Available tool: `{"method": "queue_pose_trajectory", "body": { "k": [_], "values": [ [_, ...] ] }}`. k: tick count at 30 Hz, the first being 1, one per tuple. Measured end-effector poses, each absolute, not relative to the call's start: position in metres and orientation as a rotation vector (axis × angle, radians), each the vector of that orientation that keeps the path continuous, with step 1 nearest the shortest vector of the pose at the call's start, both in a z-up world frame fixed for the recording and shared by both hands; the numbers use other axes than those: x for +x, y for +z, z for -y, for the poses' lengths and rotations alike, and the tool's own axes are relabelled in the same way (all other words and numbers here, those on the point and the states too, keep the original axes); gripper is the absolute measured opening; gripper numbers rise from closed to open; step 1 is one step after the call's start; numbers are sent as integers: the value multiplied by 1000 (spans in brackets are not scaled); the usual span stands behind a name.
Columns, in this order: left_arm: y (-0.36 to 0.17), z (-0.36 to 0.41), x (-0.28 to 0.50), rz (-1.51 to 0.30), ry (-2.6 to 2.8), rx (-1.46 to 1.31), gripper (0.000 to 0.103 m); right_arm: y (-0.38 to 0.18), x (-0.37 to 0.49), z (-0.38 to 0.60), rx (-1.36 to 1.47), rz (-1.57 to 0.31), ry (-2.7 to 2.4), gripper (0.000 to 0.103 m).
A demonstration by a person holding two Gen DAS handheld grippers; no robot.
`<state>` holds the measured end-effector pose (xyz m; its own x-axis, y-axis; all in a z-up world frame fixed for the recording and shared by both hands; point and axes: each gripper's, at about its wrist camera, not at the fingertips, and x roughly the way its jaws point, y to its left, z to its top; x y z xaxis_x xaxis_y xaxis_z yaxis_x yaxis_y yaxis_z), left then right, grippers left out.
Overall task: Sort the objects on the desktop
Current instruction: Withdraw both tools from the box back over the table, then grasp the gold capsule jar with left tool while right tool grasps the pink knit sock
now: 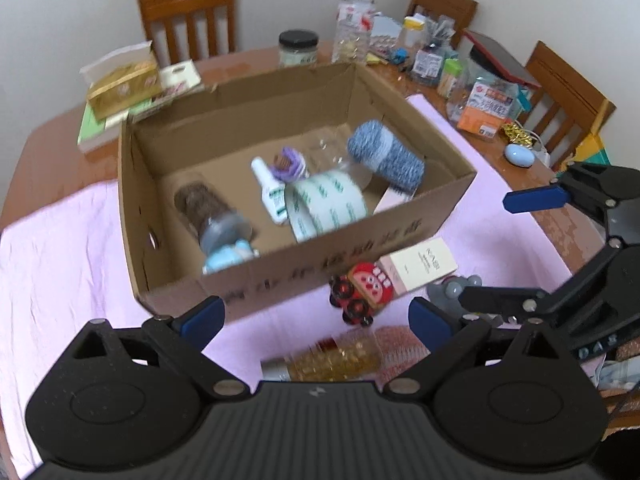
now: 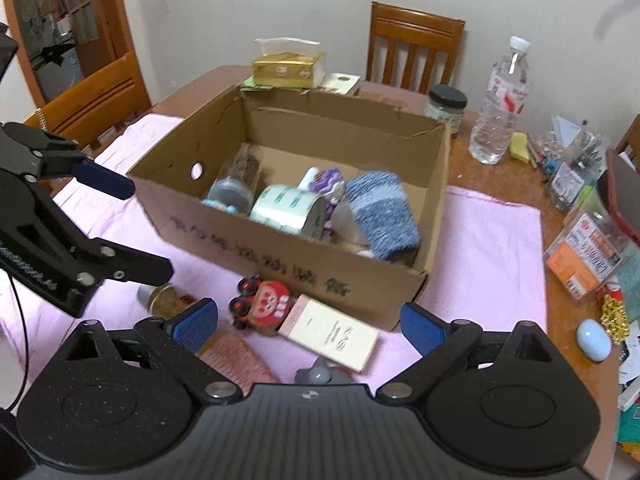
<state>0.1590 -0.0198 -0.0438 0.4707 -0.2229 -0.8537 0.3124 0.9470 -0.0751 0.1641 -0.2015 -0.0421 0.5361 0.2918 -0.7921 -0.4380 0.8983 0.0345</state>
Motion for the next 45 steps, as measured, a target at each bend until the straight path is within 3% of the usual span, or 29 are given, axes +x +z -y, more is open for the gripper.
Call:
{"method": "queue_pose_trajectory", "body": {
  "k": [19, 45],
  "values": [
    [-110, 29, 149, -1112, -192, -23, 99, -72, 145, 197, -208, -982, 486, 102],
    [-128, 21, 156, -1117, -81, -101, 101, -80, 144, 184, -281, -994, 593, 102]
  ]
}}
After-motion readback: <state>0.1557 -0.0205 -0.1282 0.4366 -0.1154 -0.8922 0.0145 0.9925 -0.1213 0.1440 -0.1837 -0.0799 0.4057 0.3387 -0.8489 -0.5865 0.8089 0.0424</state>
